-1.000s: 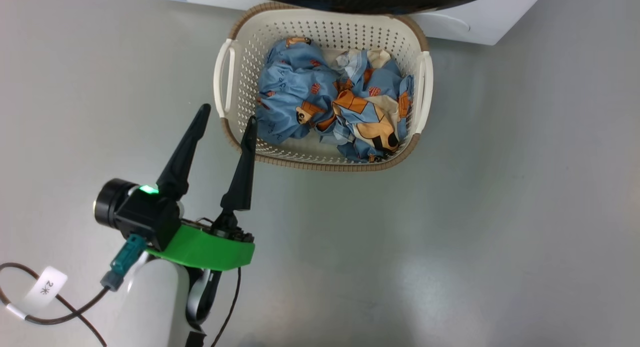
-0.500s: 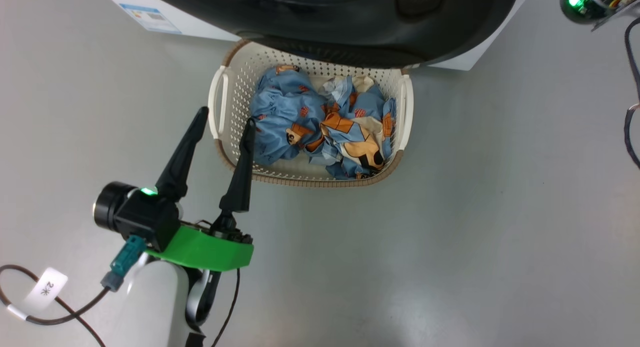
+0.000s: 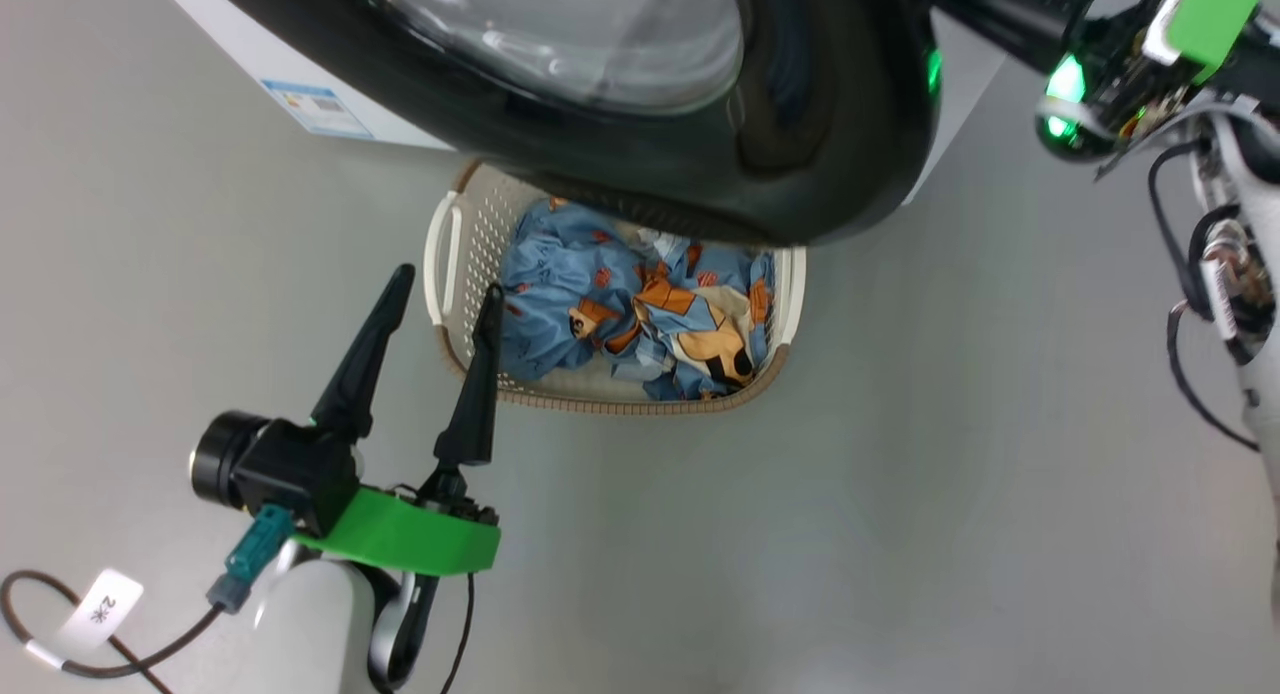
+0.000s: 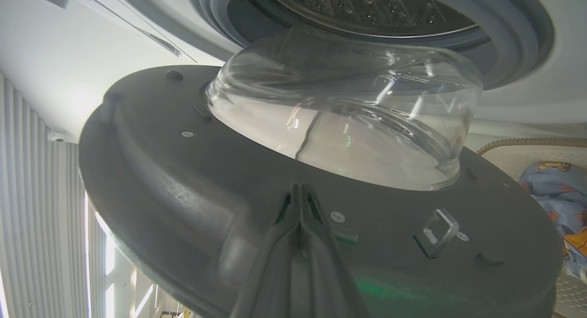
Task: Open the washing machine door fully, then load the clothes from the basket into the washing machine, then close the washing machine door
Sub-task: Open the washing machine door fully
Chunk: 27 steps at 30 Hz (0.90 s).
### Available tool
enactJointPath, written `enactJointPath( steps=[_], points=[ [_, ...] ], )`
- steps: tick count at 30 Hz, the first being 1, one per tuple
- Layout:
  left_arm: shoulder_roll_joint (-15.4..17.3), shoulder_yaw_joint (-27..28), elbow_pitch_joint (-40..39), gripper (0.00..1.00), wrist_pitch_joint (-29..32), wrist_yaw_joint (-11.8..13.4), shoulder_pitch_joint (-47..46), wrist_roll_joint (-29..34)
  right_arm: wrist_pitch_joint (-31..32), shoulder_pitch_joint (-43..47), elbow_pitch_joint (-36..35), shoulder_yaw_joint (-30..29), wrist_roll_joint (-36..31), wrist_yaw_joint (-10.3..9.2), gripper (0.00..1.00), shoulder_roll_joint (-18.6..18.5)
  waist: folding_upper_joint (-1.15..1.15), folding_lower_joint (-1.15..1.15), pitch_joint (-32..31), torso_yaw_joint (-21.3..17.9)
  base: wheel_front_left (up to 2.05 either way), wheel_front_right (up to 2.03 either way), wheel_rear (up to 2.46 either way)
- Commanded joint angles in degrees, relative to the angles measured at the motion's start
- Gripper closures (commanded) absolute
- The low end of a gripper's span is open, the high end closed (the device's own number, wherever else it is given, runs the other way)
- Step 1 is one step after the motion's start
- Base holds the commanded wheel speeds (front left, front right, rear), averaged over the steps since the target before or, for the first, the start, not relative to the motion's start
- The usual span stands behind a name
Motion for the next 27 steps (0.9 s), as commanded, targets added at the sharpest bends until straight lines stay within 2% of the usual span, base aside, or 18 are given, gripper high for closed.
enactJointPath(
  steps=[1, 27],
  points=[
    [1.09, 2.11, -0.87, 0.0, -0.36, -0.13, 1.34, 0.6, 0.69, 1.66, -2.11, 0.77, -0.33, 0.28, 1.0, 1.63, 0.0, 0.01, -1.59, -0.07, 0.0, 0.0, 0.0],
    [1.09, 4.99, -0.69, 0.0, -0.36, 0.05, 8.65, 1.06, 4.78, 13.54, -3.51, 2.45, -1.19, 0.28, 1.0, 6.67, 0.0, 0.01, -10.7, 2.44, 0.0, 0.0, 0.0]
  ],
)
